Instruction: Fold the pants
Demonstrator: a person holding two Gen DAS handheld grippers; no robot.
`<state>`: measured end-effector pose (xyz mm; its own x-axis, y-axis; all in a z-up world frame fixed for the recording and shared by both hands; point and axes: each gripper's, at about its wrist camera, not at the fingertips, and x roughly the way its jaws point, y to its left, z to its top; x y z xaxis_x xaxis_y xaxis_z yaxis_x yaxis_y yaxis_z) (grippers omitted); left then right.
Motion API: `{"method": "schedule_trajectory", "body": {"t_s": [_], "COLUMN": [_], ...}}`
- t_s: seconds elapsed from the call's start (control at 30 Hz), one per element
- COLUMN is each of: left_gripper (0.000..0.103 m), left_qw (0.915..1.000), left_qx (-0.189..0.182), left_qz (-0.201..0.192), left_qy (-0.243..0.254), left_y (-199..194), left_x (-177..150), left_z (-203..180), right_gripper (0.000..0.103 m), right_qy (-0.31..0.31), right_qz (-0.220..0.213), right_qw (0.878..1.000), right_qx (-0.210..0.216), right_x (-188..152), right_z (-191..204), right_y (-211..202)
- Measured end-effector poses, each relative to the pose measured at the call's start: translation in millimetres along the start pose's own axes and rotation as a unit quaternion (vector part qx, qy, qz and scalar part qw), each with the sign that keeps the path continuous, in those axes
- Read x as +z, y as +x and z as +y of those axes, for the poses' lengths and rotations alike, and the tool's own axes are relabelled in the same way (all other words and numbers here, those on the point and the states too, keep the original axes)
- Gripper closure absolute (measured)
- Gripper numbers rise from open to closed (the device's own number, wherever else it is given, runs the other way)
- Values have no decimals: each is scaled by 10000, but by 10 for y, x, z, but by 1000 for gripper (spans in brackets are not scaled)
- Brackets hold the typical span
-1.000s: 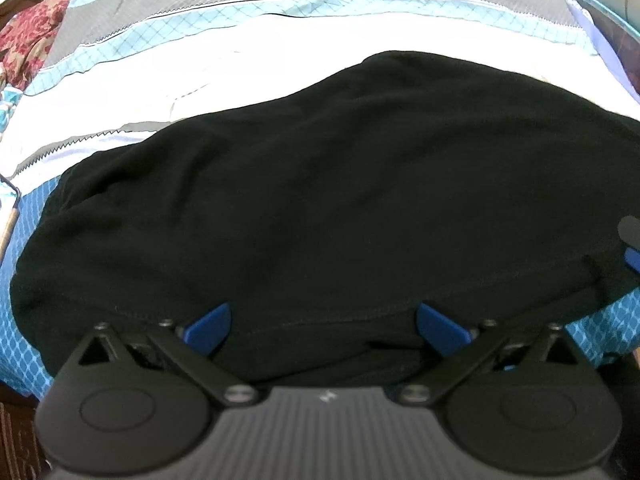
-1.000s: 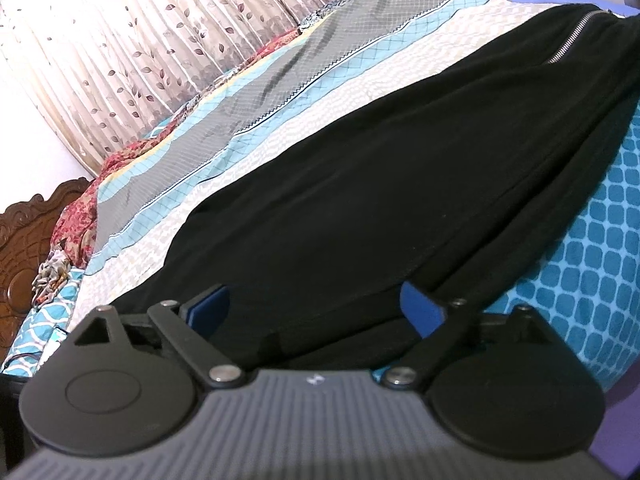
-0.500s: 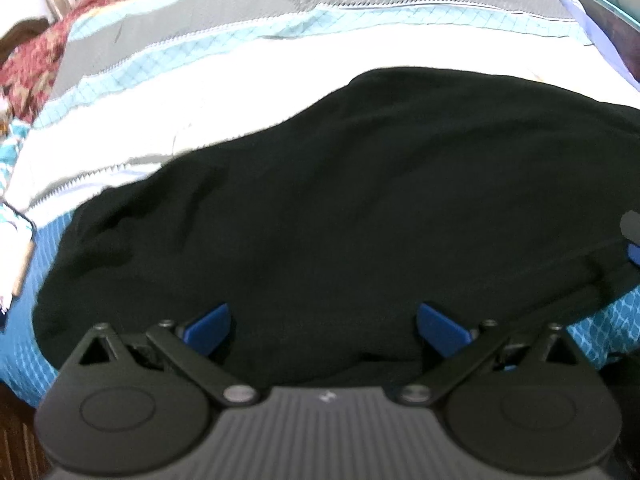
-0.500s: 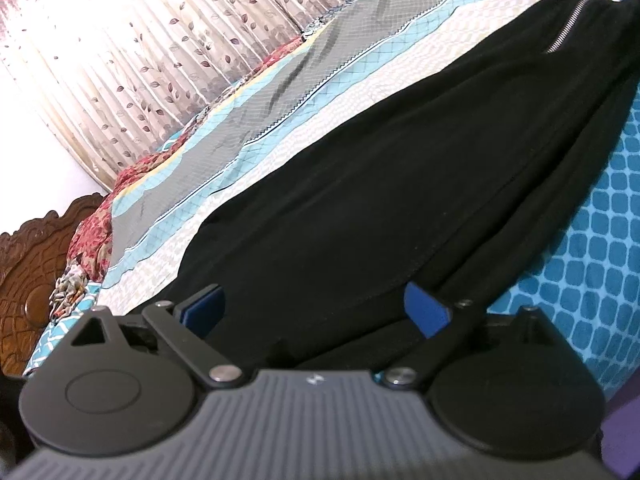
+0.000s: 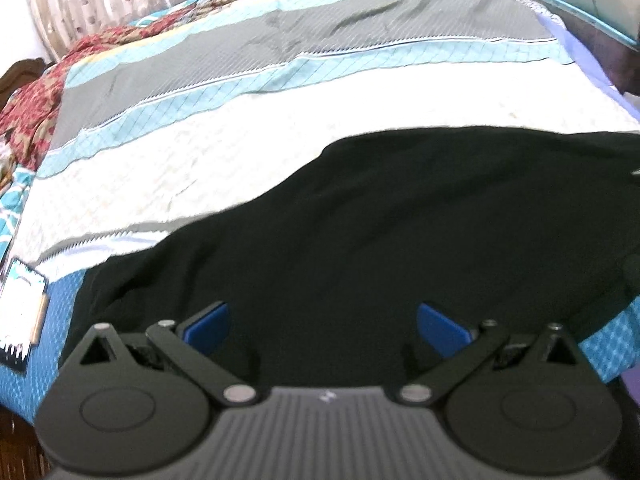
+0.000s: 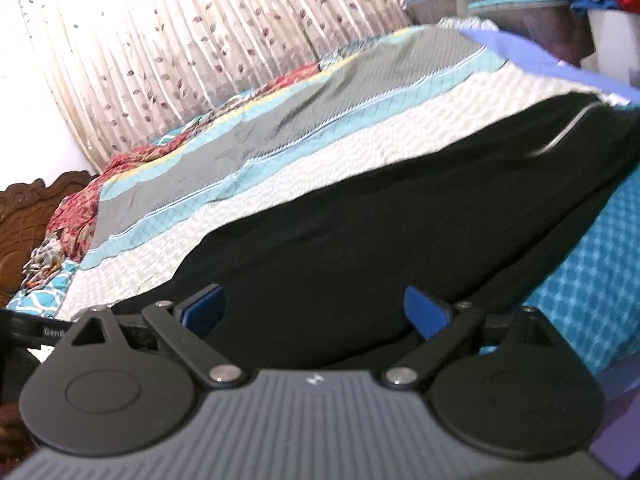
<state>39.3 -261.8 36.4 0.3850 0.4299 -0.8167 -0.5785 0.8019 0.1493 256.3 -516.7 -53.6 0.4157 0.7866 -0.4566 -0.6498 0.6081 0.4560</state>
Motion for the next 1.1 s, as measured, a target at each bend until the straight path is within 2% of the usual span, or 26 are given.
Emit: {"method": "schedule_trajectory", "body": {"t_s": [0.07, 0.13, 0.23, 0.3, 0.37, 0.57, 0.7, 0.87, 1.0, 1.1], "left_gripper": [0, 0, 0, 0, 0, 0, 0, 0, 0, 0], "left_qw": [9999, 9996, 9989, 9980, 9968, 9919, 9879, 9843, 9829, 9809], "left_qx": [-61, -78, -85, -123, -160, -262, -327, -337, -393, -451], "left_qz": [-74, -140, -134, -126, -141, -150, -203, 21, 93, 78], "left_qy": [88, 229, 434, 600, 771, 1232, 1504, 1734, 1794, 1890], "left_y": [-43, -72, -110, -108, -134, -46, 27, 177, 241, 248], "left_x": [49, 103, 113, 138, 149, 234, 287, 395, 493, 560], "left_z": [-94, -220, -448, -587, -743, -1077, -1262, -1588, -1872, -2123], "right_gripper": [6, 12, 34, 52, 61, 62, 60, 59, 48, 47], "right_qy": [122, 208, 320, 334, 428, 793, 1202, 1654, 1882, 2085], "right_qz": [-57, -73, -17, -28, -124, -403, -663, -885, -1022, -1051], "right_qw": [9999, 9996, 9990, 9987, 9978, 9928, 9853, 9755, 9701, 9664], "right_qx": [-76, -189, -303, -387, -495, -807, -1019, -1149, -1144, -1078], "right_x": [6, 8, 2, 6, 33, 104, 170, 253, 358, 447], "right_z": [-74, -148, -222, -290, -392, -780, -1132, -1573, -1848, -2048], "right_y": [-8, -14, -21, -62, -118, -276, -400, -513, -543, -513]}}
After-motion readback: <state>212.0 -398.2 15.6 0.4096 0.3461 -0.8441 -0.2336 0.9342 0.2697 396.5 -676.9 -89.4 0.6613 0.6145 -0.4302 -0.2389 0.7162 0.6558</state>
